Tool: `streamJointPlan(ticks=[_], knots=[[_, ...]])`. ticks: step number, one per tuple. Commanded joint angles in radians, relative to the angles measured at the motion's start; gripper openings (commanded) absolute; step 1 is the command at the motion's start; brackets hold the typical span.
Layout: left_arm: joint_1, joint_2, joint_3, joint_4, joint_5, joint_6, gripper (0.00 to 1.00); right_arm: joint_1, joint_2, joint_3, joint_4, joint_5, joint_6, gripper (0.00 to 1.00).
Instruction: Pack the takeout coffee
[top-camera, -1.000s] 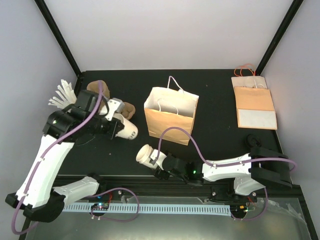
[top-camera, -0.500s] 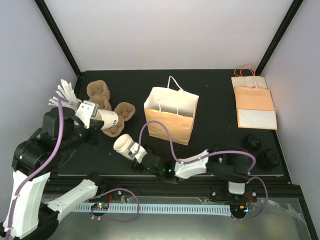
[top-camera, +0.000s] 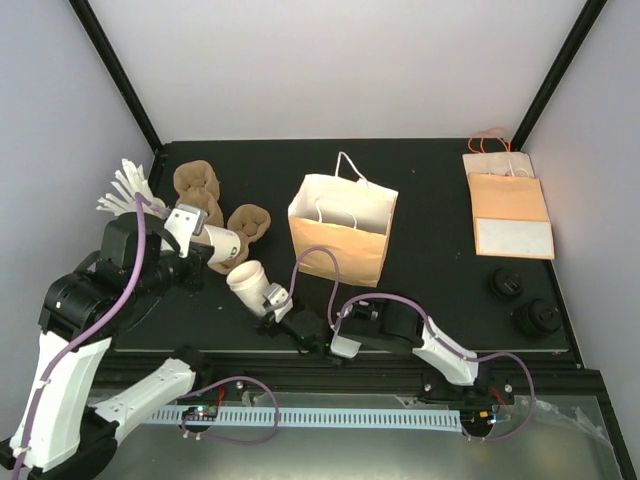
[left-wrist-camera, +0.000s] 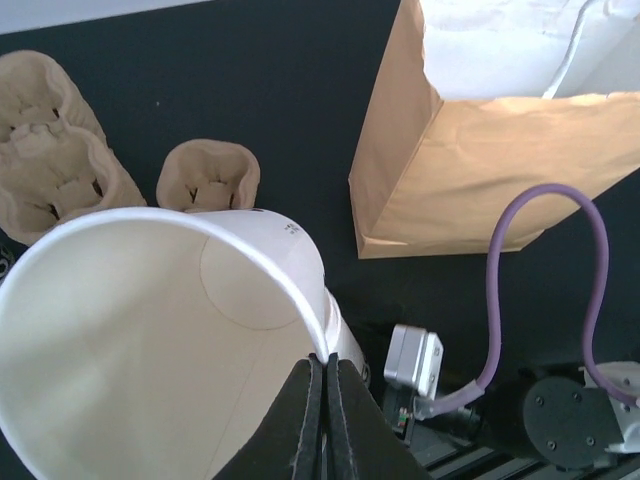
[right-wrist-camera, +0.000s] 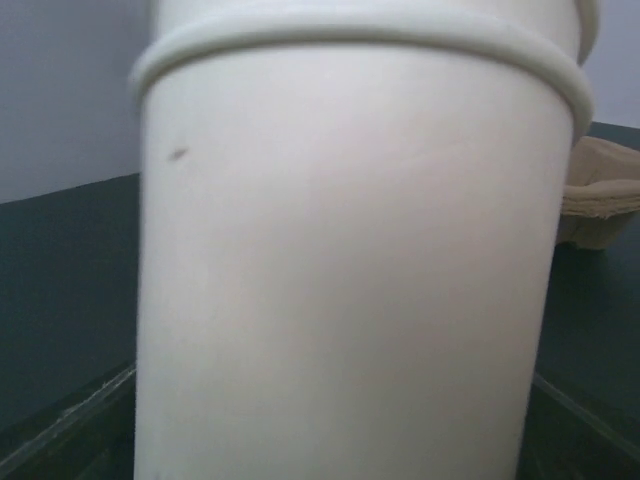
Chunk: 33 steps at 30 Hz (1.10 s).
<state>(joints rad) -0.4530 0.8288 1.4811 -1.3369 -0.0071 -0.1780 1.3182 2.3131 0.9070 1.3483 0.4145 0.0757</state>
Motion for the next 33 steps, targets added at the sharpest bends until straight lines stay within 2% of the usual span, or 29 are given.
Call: streamJointPlan(ticks=[1,9,14,19,23,25,27,33], knots=[[0.005,-0.011,-0.037,0.038,0.031,-0.013,0.02,-0.019,0.012,-0.034,0.165,-0.012,-0.033,0.96],[0.005,-0.001,-0.08,0.067,0.059,-0.026,0.02,-0.02,-0.072,-0.148,0.1,-0.023,-0.029,0.99],[0.005,0.001,-0.099,0.116,0.123,-0.024,0.01,-0.02,-0.252,-0.249,-0.049,-0.071,-0.033,1.0],[0.005,0.058,-0.132,0.1,0.262,0.034,0.02,-0.018,-0.514,-0.319,-0.341,-0.112,-0.026,1.0],[0.002,0.092,-0.184,0.089,0.369,0.035,0.02,-0.018,-0.735,-0.43,-0.467,-0.165,-0.009,1.0],[-0.015,0.093,-0.228,0.113,0.423,0.025,0.02,-0.021,-0.857,-0.442,-0.621,-0.162,0.016,1.0],[-0.082,0.087,-0.269,0.142,0.391,-0.005,0.02,-0.027,-0.989,-0.438,-0.828,-0.141,0.047,1.0],[-0.317,0.105,-0.399,0.298,0.266,-0.153,0.02,-0.127,-1.314,-0.457,-1.241,-0.176,0.189,1.0]])
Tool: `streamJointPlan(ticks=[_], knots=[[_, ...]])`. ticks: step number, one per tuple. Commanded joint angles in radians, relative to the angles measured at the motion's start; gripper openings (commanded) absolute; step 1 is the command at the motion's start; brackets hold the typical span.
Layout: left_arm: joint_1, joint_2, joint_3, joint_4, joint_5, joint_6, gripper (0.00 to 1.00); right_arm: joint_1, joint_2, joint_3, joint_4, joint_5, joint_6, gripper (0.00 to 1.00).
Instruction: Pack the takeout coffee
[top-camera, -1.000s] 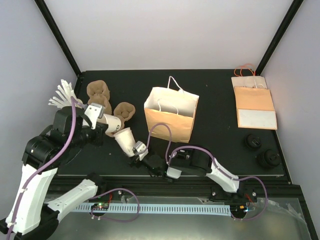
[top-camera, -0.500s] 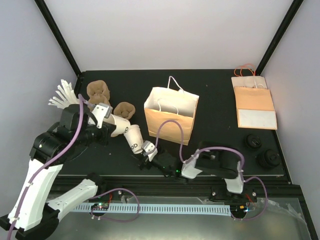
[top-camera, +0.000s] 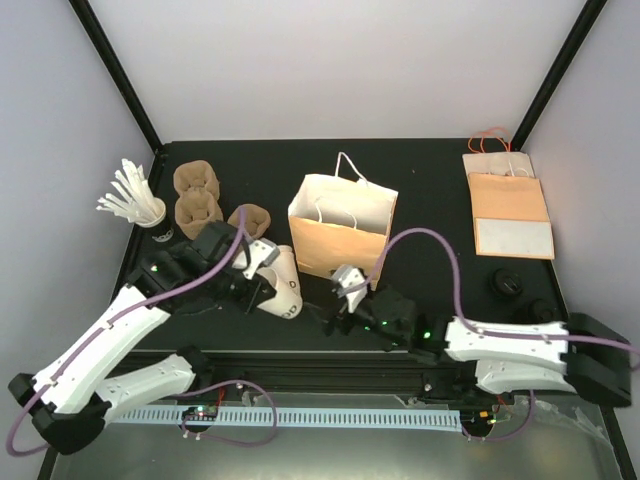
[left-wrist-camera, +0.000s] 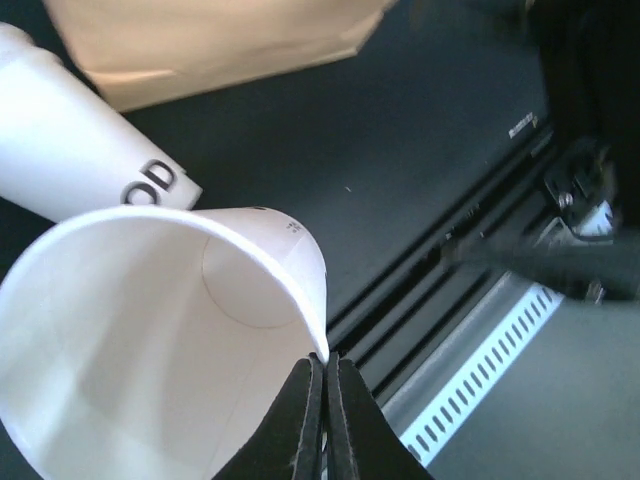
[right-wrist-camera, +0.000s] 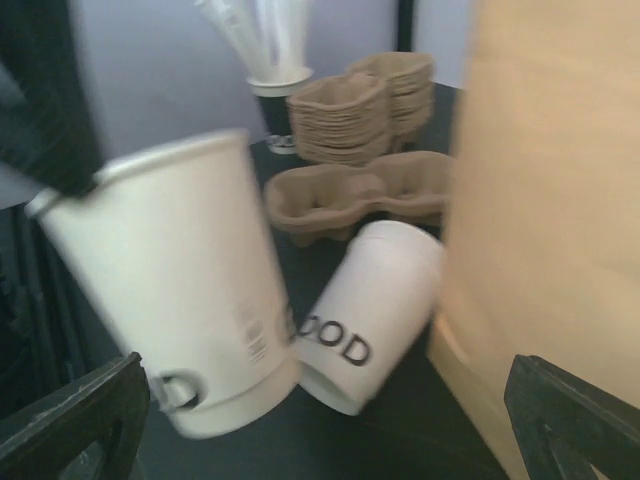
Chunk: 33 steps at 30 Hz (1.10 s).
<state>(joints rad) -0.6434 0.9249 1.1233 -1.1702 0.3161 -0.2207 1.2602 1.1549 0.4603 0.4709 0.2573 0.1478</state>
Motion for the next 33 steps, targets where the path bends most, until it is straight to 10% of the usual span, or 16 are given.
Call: streamJointPlan(ticks=[1,11,20,28,33], knots=[[-0.178,0.025,-0.051,0.156,-0.1,-0.134,0.02,-0.097,-0.205,0.003,-0.436,-0.019,0.142,1.0],[-0.54,0.366,0.075,0.337,-0.36,-0.205,0.02,-0.351,-0.291,0.209,-0.989,-0.015,0.369,1.0],[-0.665,0.766,0.365,0.175,-0.572,-0.184,0.07,-0.429,-0.395,0.203,-1.092,0.104,0.457,1.0],[-0.675,0.77,0.38,0.177,-0.521,-0.193,0.72,-0.457,-0.421,0.207,-1.141,0.084,0.435,1.0],[-0.627,0.631,0.402,0.083,-0.534,-0.177,0.81,-0.458,-0.443,0.232,-1.149,0.069,0.414,1.0]])
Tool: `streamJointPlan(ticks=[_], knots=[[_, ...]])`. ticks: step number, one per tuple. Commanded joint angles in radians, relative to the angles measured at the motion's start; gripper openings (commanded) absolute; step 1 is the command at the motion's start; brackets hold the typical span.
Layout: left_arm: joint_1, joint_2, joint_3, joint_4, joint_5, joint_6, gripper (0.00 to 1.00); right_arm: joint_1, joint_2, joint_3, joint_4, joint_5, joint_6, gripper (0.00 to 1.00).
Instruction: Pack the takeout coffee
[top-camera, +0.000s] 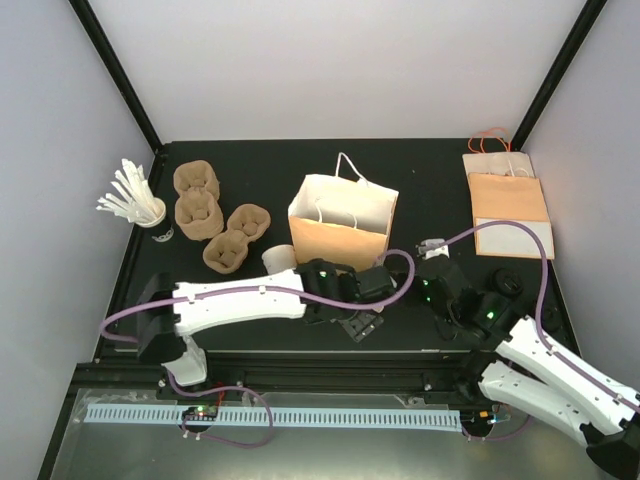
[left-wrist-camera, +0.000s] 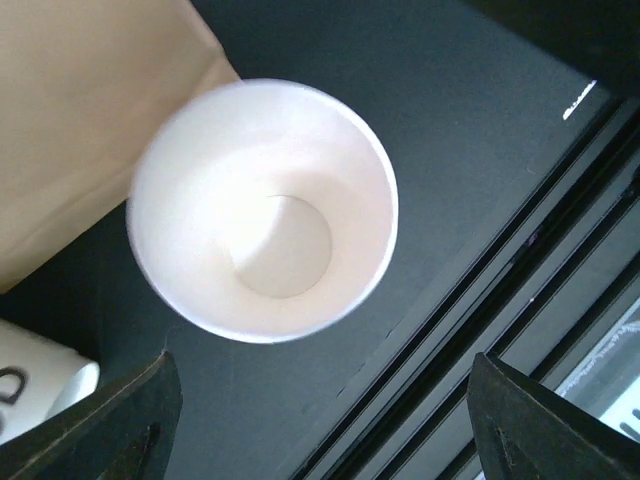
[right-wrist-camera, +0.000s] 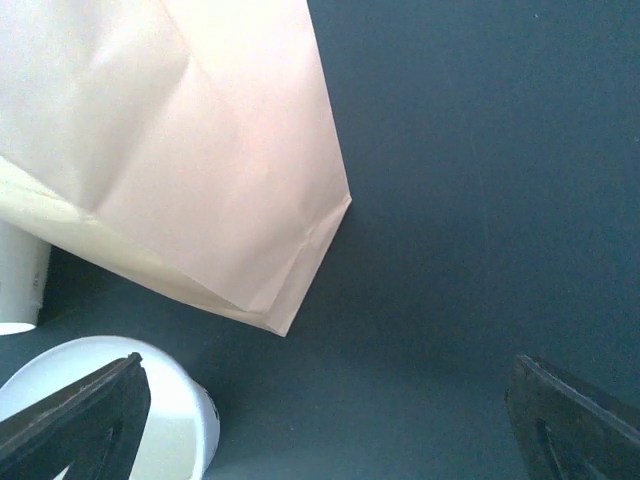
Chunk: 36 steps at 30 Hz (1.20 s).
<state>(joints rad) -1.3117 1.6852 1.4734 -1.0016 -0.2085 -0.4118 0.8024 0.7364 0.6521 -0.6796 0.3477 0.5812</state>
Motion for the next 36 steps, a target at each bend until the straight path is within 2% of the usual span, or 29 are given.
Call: streamJointPlan(ticks=[1,6,10,13,15,16,18,21,24,28,33,36], knots=[[0.064,-0.167,0.045,-0.101,0.012,0.024,0.82,0.001,-0.028,0.044,0.001,-0.028,-0.025,1.0],[0.234,-0.409,-0.077,-0.145,0.095,0.09,0.83,-0.001,-0.012,0.069,0.007,-0.114,-0.066,1.0],[0.501,-0.581,-0.247,-0.062,0.182,0.192,0.81,0.0,0.021,0.095,-0.029,-0.155,-0.065,1.0],[0.694,-0.611,-0.364,0.039,0.349,0.288,0.74,-0.001,0.049,0.126,-0.06,-0.196,-0.058,1.0],[0.802,-0.58,-0.406,0.085,0.47,0.342,0.74,-0.001,0.06,0.142,-0.07,-0.221,-0.059,1.0],[0.843,-0.556,-0.415,0.102,0.502,0.362,0.77,-0.001,0.061,0.149,-0.072,-0.23,-0.063,1.0],[0.897,-0.494,-0.405,0.121,0.543,0.406,0.91,-0.001,0.06,0.165,-0.077,-0.246,-0.07,1.0],[0.944,-0.376,-0.39,0.148,0.599,0.493,0.98,-0.002,0.052,0.18,-0.09,-0.258,-0.095,1.0],[1.028,-0.237,-0.311,0.133,0.676,0.541,0.98,-0.001,0.036,0.177,-0.096,-0.26,-0.112,1.0],[1.107,-0.122,-0.251,0.126,0.86,0.646,0.98,-0.002,0.009,0.177,-0.105,-0.277,-0.128,1.0],[1.114,-0.007,-0.214,0.076,0.939,0.784,0.99,-0.002,-0.017,0.191,-0.112,-0.299,-0.149,1.0],[1.116,0.009,-0.238,0.139,0.914,0.796,0.99,-0.001,-0.018,0.201,-0.123,-0.313,-0.169,1.0]])
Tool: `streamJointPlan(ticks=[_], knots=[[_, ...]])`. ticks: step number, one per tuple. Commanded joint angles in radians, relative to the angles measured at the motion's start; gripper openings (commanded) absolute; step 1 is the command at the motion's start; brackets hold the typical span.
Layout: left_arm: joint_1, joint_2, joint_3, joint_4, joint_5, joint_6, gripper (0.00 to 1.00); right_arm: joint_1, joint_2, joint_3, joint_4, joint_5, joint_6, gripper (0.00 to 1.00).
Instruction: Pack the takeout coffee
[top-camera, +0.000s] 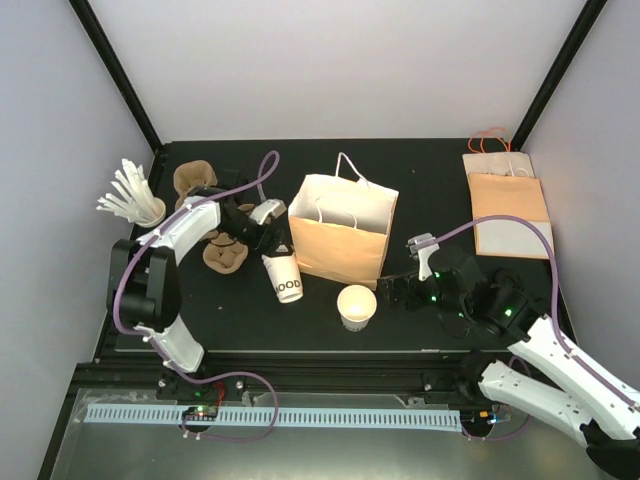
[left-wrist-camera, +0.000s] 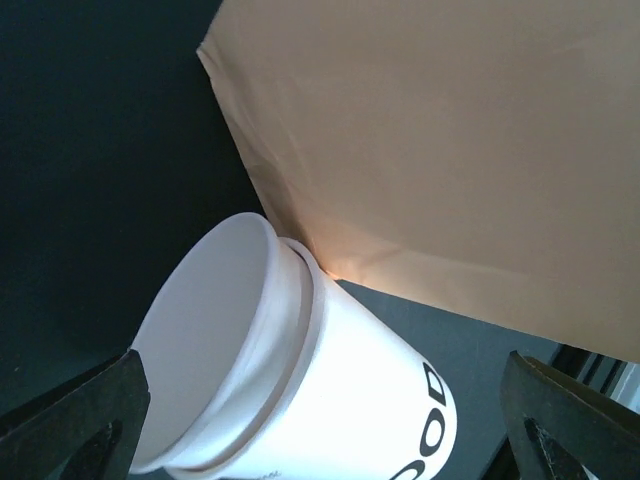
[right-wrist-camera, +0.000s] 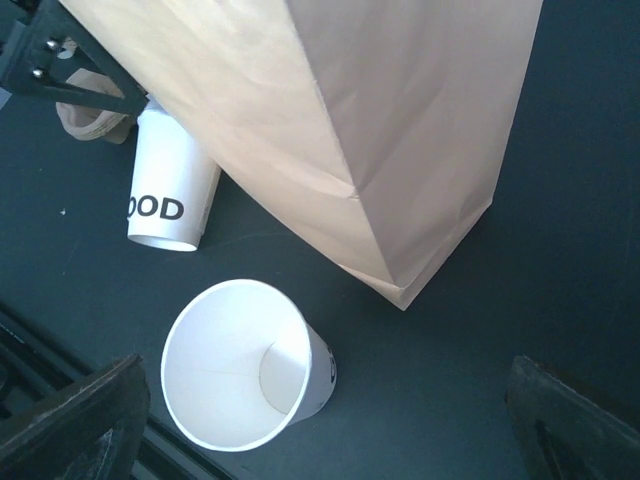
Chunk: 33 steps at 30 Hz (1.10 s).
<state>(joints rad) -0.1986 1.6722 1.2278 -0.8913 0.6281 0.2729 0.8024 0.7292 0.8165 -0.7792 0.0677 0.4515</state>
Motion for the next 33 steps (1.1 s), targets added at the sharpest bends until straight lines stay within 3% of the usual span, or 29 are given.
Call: streamJointPlan(ticks=[1,5,9,11,21,27,33], knots=[[0.003,0.03,0.003,0.04,0.085,0.137,0.96,-0.001,-0.009,0.04,-0.029,-0.034,-0.042,1.0],[0.005,0.074,0.037,-0.041,0.112,0.188,0.83,0.0,-0.015,0.048,-0.043,-0.04,-0.044,1.0],[0.005,0.077,0.02,-0.046,0.078,0.203,0.81,-0.001,-0.032,0.045,-0.034,-0.051,-0.034,1.0],[0.004,0.105,0.028,-0.066,0.094,0.216,0.75,-0.001,-0.037,0.048,-0.035,-0.054,-0.031,1.0],[0.013,0.133,0.082,-0.125,0.155,0.228,0.04,-0.001,-0.04,0.065,-0.059,-0.048,-0.038,1.0],[-0.01,0.028,0.04,-0.111,0.101,0.078,0.02,-0.001,-0.017,0.068,-0.046,-0.051,-0.043,1.0],[-0.068,-0.191,0.026,-0.209,-0.269,-0.179,0.02,-0.001,-0.007,0.064,-0.029,-0.04,-0.048,1.0]])
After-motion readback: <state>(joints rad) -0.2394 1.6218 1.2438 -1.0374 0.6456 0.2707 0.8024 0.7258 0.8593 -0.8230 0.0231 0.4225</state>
